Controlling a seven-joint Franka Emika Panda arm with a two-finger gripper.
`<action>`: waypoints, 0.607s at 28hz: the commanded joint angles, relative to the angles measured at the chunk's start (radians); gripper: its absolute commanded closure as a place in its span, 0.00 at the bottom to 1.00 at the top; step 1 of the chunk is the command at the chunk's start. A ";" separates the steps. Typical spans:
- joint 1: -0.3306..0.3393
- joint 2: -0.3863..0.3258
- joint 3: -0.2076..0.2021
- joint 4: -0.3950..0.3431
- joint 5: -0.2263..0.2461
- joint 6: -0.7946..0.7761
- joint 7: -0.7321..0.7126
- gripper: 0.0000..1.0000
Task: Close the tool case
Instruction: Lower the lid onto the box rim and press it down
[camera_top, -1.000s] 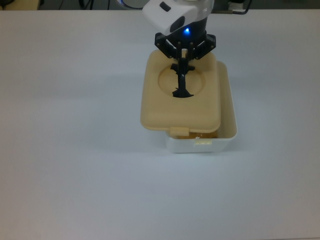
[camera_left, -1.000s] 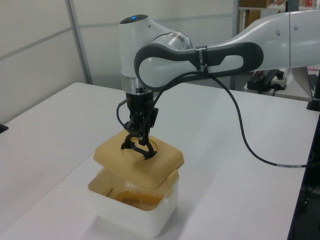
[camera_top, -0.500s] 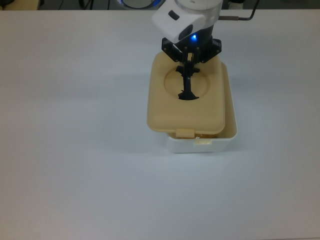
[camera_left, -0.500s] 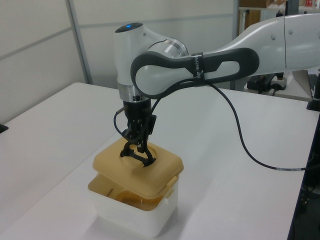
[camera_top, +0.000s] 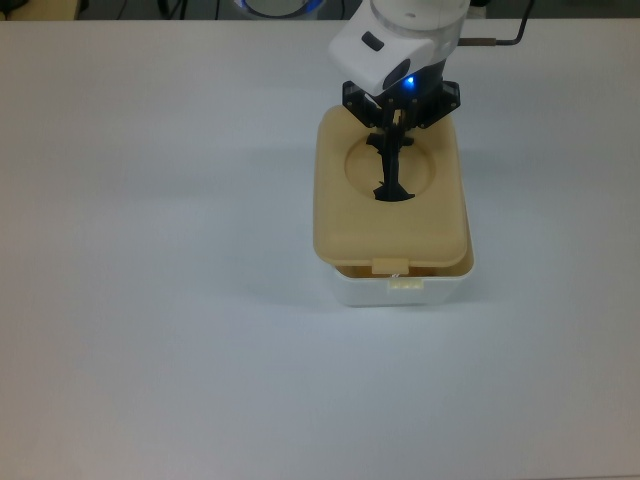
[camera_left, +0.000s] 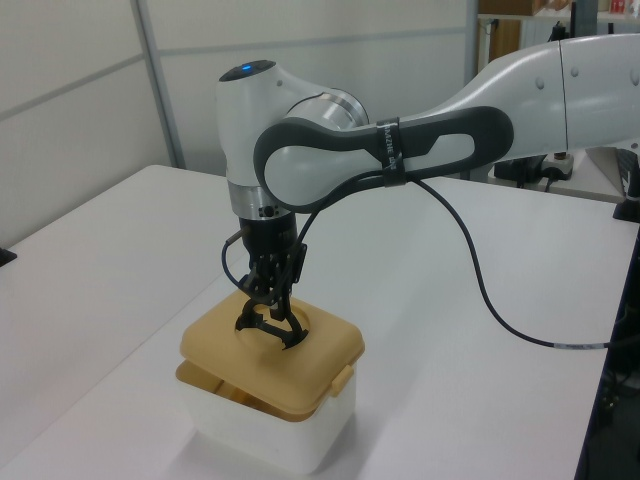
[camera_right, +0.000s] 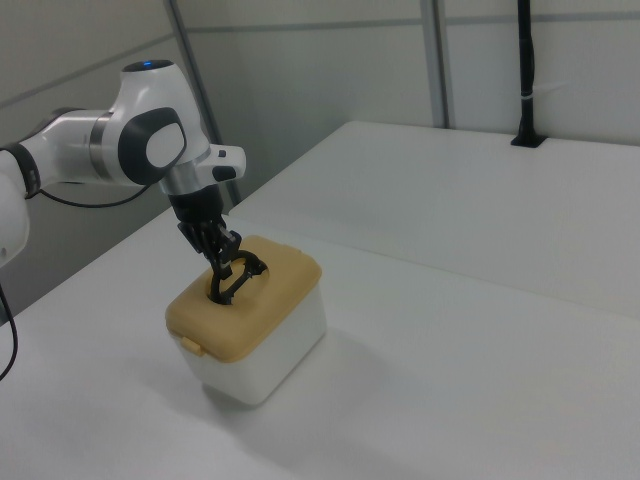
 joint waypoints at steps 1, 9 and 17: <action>0.007 0.002 -0.004 0.003 -0.005 -0.025 0.010 1.00; 0.034 0.026 -0.001 0.003 -0.026 -0.020 0.010 1.00; 0.034 0.037 -0.001 0.004 -0.045 -0.017 0.010 0.00</action>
